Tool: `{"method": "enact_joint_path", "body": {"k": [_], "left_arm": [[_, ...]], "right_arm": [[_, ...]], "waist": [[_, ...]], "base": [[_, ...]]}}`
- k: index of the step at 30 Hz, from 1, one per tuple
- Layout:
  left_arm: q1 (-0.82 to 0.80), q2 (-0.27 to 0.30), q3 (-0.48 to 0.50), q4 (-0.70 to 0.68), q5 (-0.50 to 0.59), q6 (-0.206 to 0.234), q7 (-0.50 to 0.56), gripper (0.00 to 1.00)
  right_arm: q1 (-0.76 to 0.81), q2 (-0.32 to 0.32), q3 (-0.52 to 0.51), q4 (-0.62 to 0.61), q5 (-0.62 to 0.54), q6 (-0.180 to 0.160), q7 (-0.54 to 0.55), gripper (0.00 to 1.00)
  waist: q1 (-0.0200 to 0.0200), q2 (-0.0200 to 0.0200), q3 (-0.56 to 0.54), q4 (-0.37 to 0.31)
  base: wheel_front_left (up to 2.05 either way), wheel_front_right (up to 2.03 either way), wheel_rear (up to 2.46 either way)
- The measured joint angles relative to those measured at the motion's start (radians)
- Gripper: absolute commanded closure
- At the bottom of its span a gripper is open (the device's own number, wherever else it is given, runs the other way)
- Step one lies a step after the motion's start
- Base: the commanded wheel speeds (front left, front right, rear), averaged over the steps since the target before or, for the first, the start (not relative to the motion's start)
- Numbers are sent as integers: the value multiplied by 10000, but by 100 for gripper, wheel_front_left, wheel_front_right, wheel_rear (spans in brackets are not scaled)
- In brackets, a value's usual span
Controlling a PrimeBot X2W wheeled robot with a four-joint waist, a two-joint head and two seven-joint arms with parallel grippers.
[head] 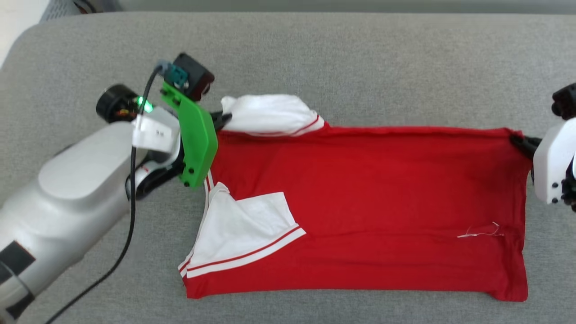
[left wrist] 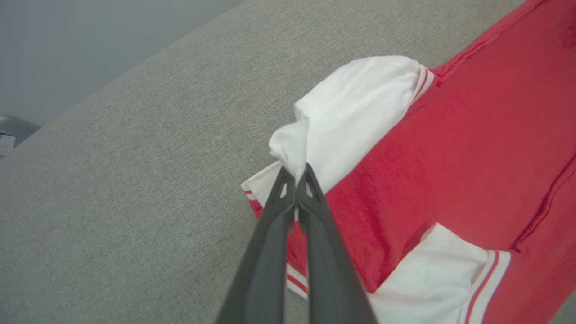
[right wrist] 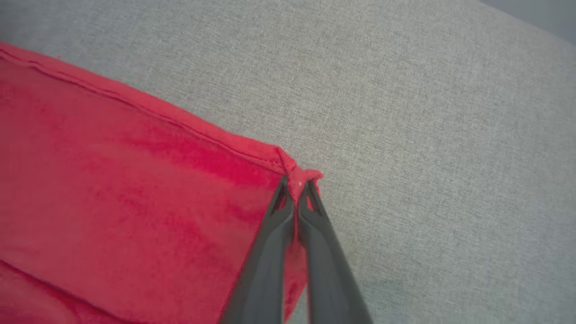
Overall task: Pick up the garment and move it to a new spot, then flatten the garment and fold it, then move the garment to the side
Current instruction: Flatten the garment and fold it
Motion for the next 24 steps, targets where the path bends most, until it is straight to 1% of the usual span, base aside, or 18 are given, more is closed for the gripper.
{"method": "enact_joint_path", "body": {"k": [7,14,20,24], "left_arm": [[1423,548,-23,-1074,-71,616,-148,100],[2678,947,-36,-1948,-138,1216,-291,100],[3745,1083,-50,-2385,-215,1572,-466,100],[4253,1110,-46,-2533,-215,1733,-543,100]], "right_arm": [[1090,-82,-8,-416,111,0,-585,100],[2338,-190,-257,-874,228,0,-978,100],[3396,-238,-681,-1373,207,0,-1204,100],[4149,-217,-1043,-1720,169,0,-1319,100]], "waist": [[0,0,-685,35],[0,0,-1162,99],[0,0,-1397,129],[0,0,-1518,152]], "base": [[0,0,0],[0,0,0],[0,0,0],[0,0,0]]}}
